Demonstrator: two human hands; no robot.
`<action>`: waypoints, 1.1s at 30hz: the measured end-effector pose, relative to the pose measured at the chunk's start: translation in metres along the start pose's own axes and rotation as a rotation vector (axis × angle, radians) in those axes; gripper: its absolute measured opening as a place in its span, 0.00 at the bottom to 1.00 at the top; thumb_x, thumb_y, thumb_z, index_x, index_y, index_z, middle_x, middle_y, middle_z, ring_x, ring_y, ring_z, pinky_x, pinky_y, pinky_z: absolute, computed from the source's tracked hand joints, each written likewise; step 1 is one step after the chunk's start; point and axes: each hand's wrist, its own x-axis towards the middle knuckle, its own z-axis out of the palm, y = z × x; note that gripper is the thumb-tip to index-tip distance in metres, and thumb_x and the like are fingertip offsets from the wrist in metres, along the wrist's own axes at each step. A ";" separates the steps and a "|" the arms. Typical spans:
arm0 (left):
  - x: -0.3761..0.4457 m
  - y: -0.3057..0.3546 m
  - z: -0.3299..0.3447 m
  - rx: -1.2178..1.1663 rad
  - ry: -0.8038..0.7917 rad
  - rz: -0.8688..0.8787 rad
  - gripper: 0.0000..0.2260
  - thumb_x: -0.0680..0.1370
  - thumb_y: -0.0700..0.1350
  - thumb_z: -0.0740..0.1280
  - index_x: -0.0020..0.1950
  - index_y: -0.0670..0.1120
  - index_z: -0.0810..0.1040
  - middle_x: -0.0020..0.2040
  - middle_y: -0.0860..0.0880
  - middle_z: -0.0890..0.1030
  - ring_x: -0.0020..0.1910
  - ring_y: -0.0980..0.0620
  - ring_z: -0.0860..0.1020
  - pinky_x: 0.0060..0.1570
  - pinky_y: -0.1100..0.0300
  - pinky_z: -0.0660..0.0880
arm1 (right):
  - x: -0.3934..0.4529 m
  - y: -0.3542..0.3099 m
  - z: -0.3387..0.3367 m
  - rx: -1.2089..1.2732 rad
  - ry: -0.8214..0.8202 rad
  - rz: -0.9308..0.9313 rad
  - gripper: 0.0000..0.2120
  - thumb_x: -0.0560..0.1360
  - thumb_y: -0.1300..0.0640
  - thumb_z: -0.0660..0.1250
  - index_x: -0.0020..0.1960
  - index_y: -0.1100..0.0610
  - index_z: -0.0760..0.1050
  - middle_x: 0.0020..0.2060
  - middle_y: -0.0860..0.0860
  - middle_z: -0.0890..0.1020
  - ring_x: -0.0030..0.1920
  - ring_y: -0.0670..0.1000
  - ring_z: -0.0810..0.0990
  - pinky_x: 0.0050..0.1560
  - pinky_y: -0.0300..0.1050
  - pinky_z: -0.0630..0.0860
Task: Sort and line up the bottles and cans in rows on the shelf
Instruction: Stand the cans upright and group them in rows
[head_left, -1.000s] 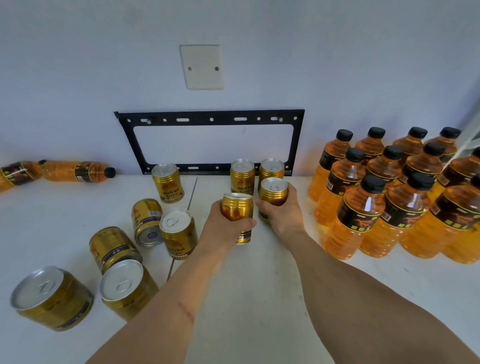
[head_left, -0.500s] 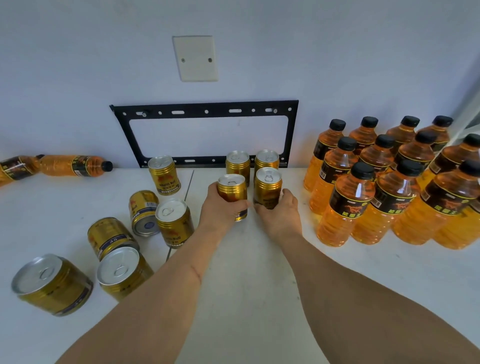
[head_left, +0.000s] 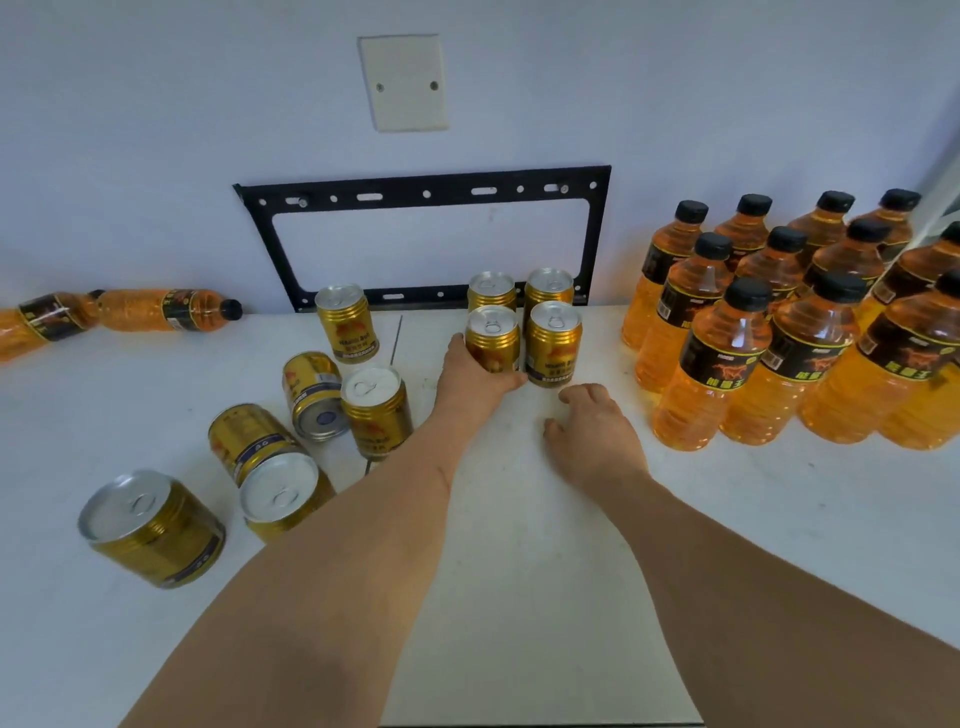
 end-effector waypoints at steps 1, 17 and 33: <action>-0.003 0.003 0.002 0.048 -0.002 -0.030 0.40 0.70 0.48 0.77 0.76 0.47 0.59 0.72 0.46 0.69 0.70 0.44 0.70 0.63 0.51 0.70 | 0.001 0.000 -0.002 -0.030 -0.007 0.005 0.23 0.80 0.50 0.60 0.73 0.55 0.66 0.68 0.53 0.70 0.66 0.55 0.71 0.65 0.50 0.72; -0.109 0.053 -0.173 0.624 0.329 0.241 0.11 0.79 0.52 0.60 0.52 0.47 0.77 0.42 0.50 0.78 0.44 0.49 0.77 0.41 0.56 0.74 | -0.046 -0.130 -0.051 0.032 0.084 -0.343 0.18 0.82 0.49 0.58 0.69 0.53 0.70 0.63 0.52 0.77 0.58 0.54 0.78 0.51 0.49 0.78; -0.029 -0.028 -0.285 0.607 -0.341 -0.495 0.37 0.76 0.69 0.58 0.76 0.45 0.62 0.60 0.38 0.81 0.57 0.40 0.79 0.56 0.49 0.74 | 0.035 -0.261 0.012 -0.340 -0.261 -0.263 0.20 0.78 0.36 0.57 0.40 0.51 0.70 0.39 0.50 0.77 0.43 0.52 0.77 0.56 0.52 0.72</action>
